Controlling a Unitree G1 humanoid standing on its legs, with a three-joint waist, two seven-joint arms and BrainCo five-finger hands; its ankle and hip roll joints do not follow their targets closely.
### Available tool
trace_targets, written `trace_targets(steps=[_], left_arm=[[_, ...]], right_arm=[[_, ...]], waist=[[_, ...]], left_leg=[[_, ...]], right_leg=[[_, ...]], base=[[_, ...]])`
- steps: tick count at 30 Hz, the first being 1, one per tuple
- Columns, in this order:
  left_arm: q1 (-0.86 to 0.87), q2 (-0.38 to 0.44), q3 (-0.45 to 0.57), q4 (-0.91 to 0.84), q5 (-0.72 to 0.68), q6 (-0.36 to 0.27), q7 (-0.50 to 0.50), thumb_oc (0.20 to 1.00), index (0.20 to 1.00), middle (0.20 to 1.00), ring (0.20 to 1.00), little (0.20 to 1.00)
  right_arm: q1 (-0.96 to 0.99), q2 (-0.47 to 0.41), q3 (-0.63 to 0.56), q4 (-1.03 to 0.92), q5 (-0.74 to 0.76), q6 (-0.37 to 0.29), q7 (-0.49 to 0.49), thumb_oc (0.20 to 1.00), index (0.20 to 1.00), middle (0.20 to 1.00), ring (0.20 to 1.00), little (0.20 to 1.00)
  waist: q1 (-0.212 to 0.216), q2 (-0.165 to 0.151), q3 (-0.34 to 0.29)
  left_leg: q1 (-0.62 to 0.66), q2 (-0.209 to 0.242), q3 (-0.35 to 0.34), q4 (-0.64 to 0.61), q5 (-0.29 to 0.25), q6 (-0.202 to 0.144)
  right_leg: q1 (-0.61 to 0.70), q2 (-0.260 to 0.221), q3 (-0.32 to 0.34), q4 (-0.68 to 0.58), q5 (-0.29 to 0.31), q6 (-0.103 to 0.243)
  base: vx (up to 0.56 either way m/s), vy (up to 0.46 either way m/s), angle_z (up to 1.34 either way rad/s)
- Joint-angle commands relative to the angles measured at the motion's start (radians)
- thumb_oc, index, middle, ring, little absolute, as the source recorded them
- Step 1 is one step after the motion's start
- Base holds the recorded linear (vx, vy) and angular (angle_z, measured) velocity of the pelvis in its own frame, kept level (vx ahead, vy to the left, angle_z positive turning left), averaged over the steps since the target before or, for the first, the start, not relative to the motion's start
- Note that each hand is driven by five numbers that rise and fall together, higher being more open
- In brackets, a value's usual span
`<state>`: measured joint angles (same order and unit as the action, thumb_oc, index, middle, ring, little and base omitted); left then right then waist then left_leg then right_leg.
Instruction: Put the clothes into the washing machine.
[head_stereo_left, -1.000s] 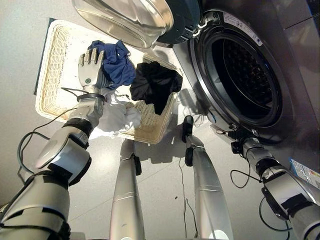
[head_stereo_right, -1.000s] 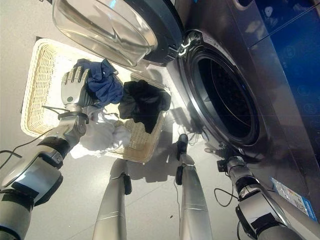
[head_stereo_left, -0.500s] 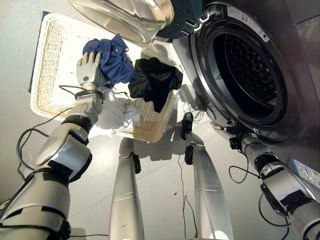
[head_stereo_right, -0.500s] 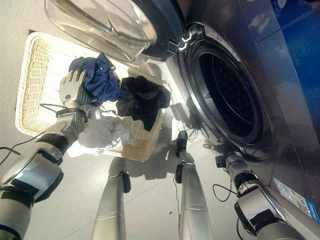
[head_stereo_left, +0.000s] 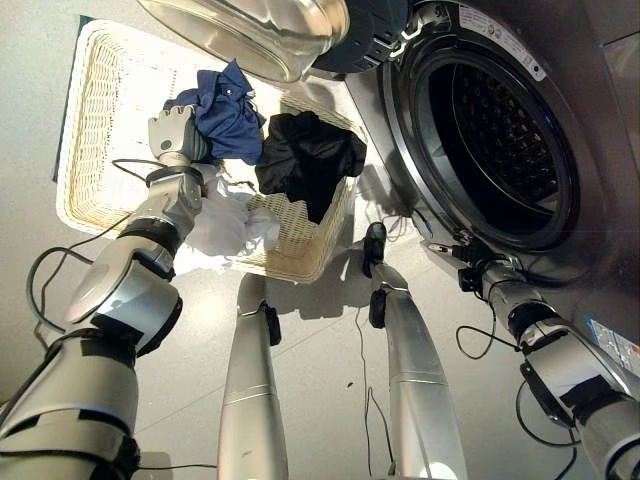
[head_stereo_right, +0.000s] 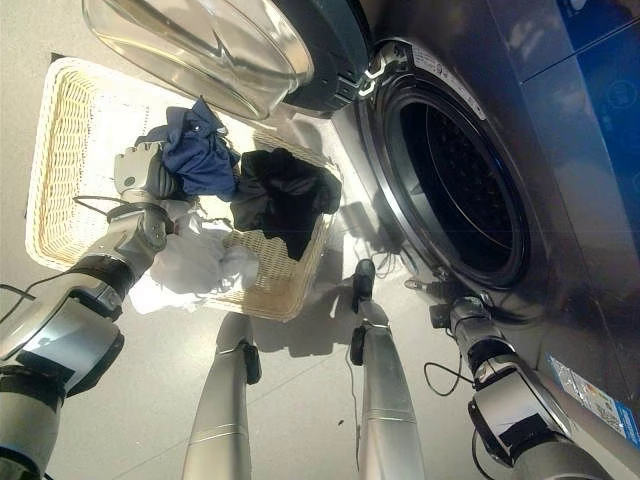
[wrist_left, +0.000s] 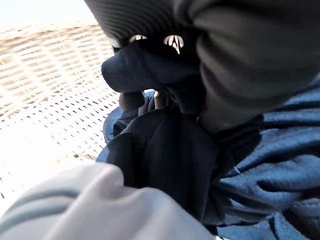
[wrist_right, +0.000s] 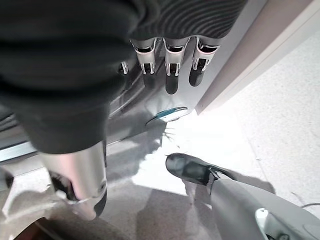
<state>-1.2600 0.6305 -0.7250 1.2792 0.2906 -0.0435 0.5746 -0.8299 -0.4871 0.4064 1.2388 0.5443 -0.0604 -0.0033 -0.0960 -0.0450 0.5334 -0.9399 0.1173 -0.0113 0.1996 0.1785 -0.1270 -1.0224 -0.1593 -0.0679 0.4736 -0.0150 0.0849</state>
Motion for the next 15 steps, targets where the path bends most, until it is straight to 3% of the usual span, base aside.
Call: trace_targets(steps=[1,5,8,15], left_arm=[[0.010,-0.001,0.017,0.044,-0.030,-0.012,-0.012,0.200,0.200,0.200,0.200,0.200],[0.012,-0.007,0.027,0.038,-0.105,-0.054,0.008,0.200,0.200,0.200,0.200,0.200],[0.035,-0.001,0.074,-0.015,-0.181,-0.148,0.052,0.200,0.200,0.200,0.200,0.200],[0.265,0.011,0.238,-0.431,-0.237,-0.342,0.128,0.200,0.200,0.200,0.200,0.200]], right_arm=[[0.023,-0.033,0.032,-0.030,0.044,-0.046,0.007,1.000,1.000,1.000,1.000,1.000],[0.018,-0.030,0.027,-0.053,0.125,-0.111,0.046,1.000,1.000,1.000,1.000,1.000],[0.034,-0.025,0.008,-0.132,0.199,-0.186,0.080,1.000,1.000,1.000,1.000,1.000],[0.193,-0.009,-0.082,-0.582,0.337,-0.238,0.062,1.000,1.000,1.000,1.000,1.000]], waist=[[0.019,-0.036,-0.013],[0.021,-0.032,-0.013],[0.024,-0.028,-0.013],[0.045,-0.008,-0.013]], left_leg=[[-0.042,-0.042,-0.036,0.121,-0.086,0.047],[-0.043,-0.040,-0.037,0.120,-0.081,0.046],[-0.038,-0.043,-0.039,0.117,-0.084,0.045],[-0.028,-0.063,-0.045,0.109,-0.085,0.039]], right_leg=[[0.028,0.059,0.031,-0.164,0.154,0.010],[0.026,0.059,0.033,-0.153,0.149,0.009],[0.027,0.059,0.033,-0.149,0.142,0.009],[0.034,0.045,0.014,-0.148,0.131,0.013]], base=[[0.00,0.000,0.00],[0.00,0.000,0.00],[0.00,0.000,0.00],[0.00,-0.003,0.01]])
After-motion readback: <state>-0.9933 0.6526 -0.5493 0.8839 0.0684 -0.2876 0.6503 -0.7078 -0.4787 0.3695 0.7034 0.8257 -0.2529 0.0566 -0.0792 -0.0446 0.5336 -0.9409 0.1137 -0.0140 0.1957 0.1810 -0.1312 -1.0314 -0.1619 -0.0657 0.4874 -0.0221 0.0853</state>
